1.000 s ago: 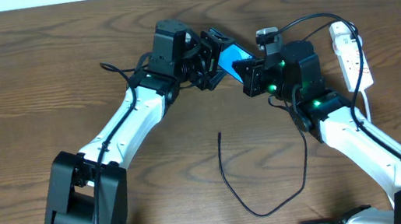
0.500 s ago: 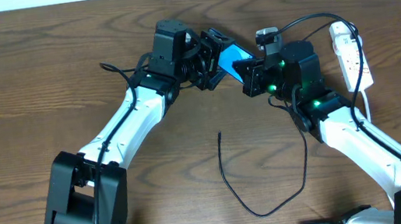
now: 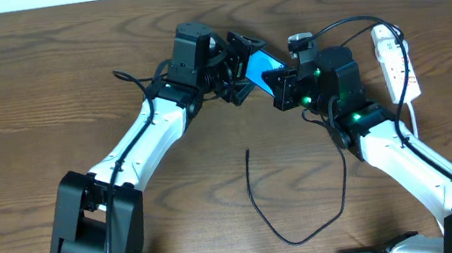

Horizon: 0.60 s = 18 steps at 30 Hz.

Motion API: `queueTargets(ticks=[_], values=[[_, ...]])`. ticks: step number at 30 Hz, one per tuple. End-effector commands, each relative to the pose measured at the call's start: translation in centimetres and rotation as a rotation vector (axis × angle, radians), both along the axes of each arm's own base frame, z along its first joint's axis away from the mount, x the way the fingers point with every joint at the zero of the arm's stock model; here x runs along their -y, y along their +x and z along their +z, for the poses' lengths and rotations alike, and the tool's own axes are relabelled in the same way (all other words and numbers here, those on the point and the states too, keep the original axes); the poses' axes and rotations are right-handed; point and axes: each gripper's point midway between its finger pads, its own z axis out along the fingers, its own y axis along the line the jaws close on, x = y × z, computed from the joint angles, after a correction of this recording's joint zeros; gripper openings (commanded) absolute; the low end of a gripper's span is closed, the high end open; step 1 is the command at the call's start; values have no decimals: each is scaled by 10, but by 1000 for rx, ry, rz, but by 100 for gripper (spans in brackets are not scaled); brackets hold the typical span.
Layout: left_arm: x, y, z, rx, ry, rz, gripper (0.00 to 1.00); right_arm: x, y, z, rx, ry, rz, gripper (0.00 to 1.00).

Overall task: Plug charger to phone and switch on socket
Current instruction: 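Open the left gripper and pull the right gripper back with the phone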

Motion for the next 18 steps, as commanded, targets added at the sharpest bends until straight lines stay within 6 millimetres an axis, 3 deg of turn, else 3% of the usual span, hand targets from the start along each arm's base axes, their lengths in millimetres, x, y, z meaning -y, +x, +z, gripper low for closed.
queueTargets(ticks=[1, 11, 18], values=[[0, -4, 11, 6, -6, -4, 93, 1, 6, 11, 29, 10, -12, 1], [-2, -8, 16, 19, -38, -67, 93, 32, 19, 8, 18, 0, -94, 1], [-16, -4, 22, 2, -87, -86, 93, 55, 28, 9, -33, 72, -195, 1]])
